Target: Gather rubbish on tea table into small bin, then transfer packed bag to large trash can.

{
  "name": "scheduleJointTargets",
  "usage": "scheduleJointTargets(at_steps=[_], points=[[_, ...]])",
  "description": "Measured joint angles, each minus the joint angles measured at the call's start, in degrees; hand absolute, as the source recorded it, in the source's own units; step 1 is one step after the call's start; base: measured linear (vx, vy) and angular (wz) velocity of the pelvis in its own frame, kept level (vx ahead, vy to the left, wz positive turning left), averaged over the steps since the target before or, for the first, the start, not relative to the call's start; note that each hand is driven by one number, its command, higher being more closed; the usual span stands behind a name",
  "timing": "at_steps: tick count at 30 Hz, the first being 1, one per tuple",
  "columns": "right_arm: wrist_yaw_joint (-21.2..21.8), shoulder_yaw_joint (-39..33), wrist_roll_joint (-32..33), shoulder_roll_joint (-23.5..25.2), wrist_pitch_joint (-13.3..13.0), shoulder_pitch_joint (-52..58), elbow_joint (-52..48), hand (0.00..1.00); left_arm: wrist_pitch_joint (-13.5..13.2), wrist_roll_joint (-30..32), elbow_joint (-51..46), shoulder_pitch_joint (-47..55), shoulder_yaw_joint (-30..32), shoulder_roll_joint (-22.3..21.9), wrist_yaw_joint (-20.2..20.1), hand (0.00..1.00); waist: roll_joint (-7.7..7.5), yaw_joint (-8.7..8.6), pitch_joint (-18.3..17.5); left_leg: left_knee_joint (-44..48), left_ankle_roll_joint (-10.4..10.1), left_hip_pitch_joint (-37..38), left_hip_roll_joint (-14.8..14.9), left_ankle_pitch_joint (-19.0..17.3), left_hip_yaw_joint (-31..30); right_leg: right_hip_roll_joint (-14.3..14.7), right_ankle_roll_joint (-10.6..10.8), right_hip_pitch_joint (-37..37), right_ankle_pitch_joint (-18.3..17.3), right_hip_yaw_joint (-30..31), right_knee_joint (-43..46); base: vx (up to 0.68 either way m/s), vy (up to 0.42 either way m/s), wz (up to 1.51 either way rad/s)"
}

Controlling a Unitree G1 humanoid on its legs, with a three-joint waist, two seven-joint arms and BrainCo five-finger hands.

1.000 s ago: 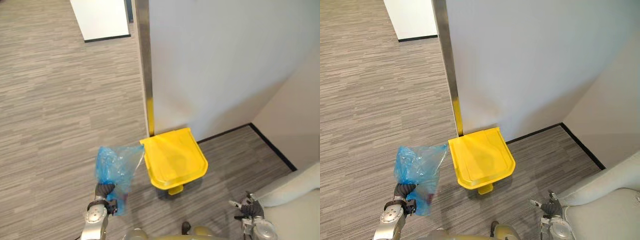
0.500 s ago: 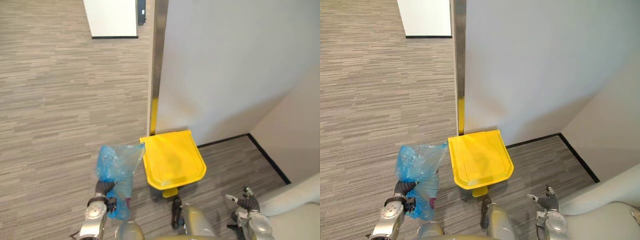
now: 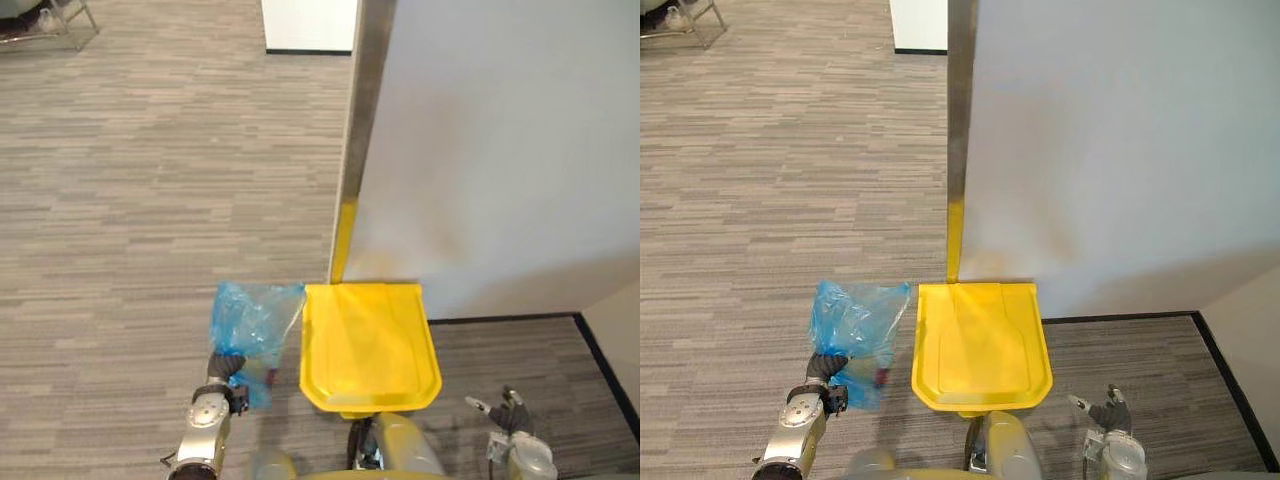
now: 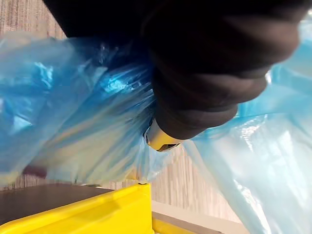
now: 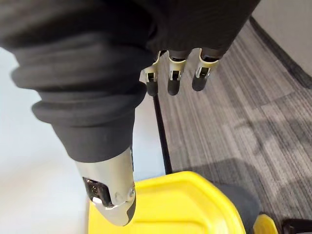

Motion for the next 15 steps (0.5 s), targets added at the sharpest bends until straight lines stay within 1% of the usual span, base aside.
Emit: scheduleJointTargets(at_steps=[4,6,9,11,12,13,14,15], points=[[-0.06,0.52,-0.02,0.63,-0.01,0.28,1.06,0.00,0.19,0.09,0.13,1.01,0.38,0.01,0.00,1.00,-0.28,0.13,-1.49,0.22,-0.53,-1.21,0.92,0.31,0.13,0.38,0.18,0.05,0.93,-0.16,-0.96,-0.04,-0.013,0.20],[-0.09,2.23,-0.06,0.82,-0.07,0.20,1.06,0.00,0.21,0.10,0.17,1.51,0.34,0.06,0.00,1.00,-0.36,0.20,-1.69,0.23,-0.88,-1.31,1.71,0.51,0.87,1.09,0.43,0.32,2.65,0.63,-2.05,-0.10,0.002,0.02],[-0.14,2.65,-0.09,1.58,-0.08,0.12,0.87,0.00,0.49,0.11,0.51,1.57,0.31,0.12,0.03,1.00,-0.89,0.39,-1.76,2.12,-0.83,-2.72,0.84,1.00,1.43,1.07,0.48,0.24,4.27,1.39,-3.92,-0.18,0.021,-0.10],[-0.21,3.02,-0.29,1.71,-0.03,0.18,0.85,0.00,1.11,0.10,0.72,1.53,0.36,0.24,0.22,1.00,-1.29,0.94,-1.55,4.17,-0.40,-3.06,-0.03,0.78,2.67,0.92,1.24,0.00,6.15,3.19,-4.69,-0.21,0.059,-0.34],[-0.24,3.57,-0.54,1.65,-0.02,0.17,0.77,0.00,1.22,0.10,0.82,1.41,0.39,0.41,0.29,1.00,-1.66,1.46,-1.38,4.48,-0.10,-2.87,-0.28,0.68,3.68,0.85,2.09,-0.06,6.57,4.14,-5.04,-0.30,0.097,-0.56],[-0.20,4.70,-0.60,1.72,0.04,0.24,0.21,0.00,1.24,0.09,0.89,1.31,0.45,1.05,0.51,1.00,-2.65,2.04,-1.08,5.09,0.83,-2.78,-0.77,0.81,6.03,0.65,3.99,-0.19,8.26,5.53,-6.55,-0.30,0.097,-0.54],[-0.16,4.79,-0.61,1.77,0.04,0.23,0.15,0.00,1.27,0.09,0.94,1.31,0.53,1.27,0.67,1.00,-3.07,2.11,-1.04,5.13,1.20,-2.88,-1.05,1.02,6.63,0.26,4.01,-0.21,9.20,5.73,-7.43,-0.32,0.113,-0.58],[-0.17,4.83,-0.67,1.77,0.04,0.25,0.00,0.00,1.31,0.08,1.08,1.25,0.50,1.70,1.17,1.00,-3.16,2.02,-0.83,4.17,2.39,-2.94,-1.04,2.11,7.75,-0.35,4.15,0.28,10.18,5.35,-9.91,-0.32,0.093,-0.47]])
